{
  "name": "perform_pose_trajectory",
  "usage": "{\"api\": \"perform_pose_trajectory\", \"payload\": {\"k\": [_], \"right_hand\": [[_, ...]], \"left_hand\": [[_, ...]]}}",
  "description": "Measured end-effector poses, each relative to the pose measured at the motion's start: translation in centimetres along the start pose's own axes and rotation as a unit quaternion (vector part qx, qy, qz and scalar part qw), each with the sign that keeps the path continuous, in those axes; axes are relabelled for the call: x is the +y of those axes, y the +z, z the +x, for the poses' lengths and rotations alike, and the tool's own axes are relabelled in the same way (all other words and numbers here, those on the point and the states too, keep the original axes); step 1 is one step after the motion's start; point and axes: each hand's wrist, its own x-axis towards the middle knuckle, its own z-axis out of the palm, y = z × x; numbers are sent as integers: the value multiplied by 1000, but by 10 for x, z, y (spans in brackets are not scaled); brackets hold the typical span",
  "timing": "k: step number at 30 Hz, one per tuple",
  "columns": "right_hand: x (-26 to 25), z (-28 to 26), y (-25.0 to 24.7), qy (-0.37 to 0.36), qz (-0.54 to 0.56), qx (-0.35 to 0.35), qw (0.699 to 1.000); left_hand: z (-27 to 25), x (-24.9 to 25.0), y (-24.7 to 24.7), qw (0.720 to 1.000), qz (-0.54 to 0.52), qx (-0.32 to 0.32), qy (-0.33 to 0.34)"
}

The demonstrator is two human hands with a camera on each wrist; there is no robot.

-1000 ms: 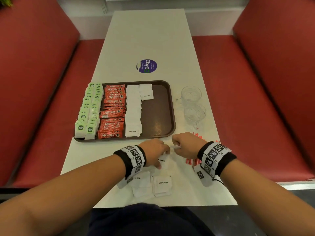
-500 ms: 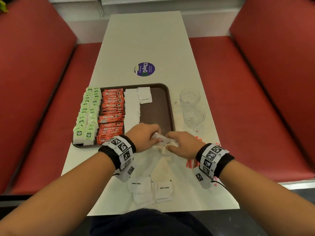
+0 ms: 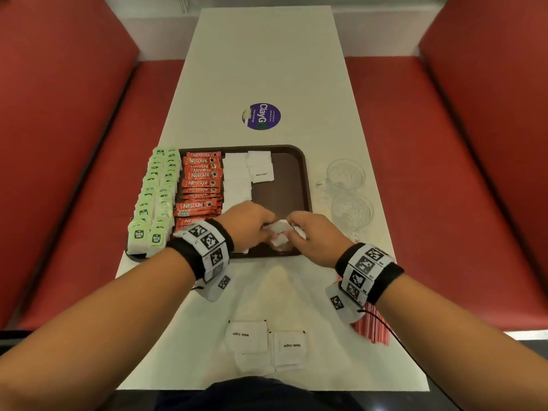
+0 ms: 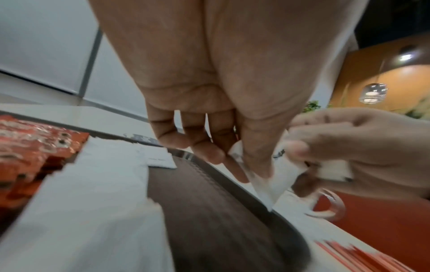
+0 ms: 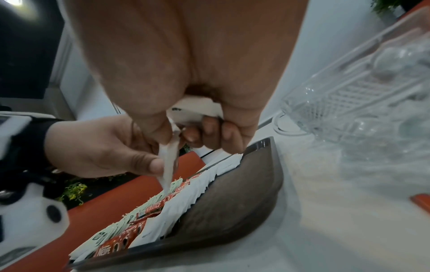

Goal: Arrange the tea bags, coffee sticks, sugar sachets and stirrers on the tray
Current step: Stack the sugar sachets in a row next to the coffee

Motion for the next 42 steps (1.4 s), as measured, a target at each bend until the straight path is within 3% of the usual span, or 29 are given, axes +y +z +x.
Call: {"api": "perform_pose_trajectory", "payload": {"k": [6,15,19,23,28,32,39,42], "right_hand": [[5,8,-6,40,65,-32,997],[10,21,-5,46,38,-78,995],[15,23,1,18,27,-101,994],[15,24,3,-14,22,-73,997],[17,26,2,13,18,-71,997],[17,24,3,26,21,-76,997],[15,23,-1,44,10,-52,998],[17,22,-3,46,4,-49,998]], "left_hand": [[54,-50,-39,994,44,59,-85],[133,-72,-58,981,128,-37,-144],[149,-79,-56,975,127,-33,-177],[153,-77,-58,970,124,-21,-206],[152,-66,-56,977,143,17,-157],[154,-41,-50,988,117,-29,-94],[154,-35,-47,982,151,-61,-92],[145,-33,-51,990,120,-29,-67]]}}
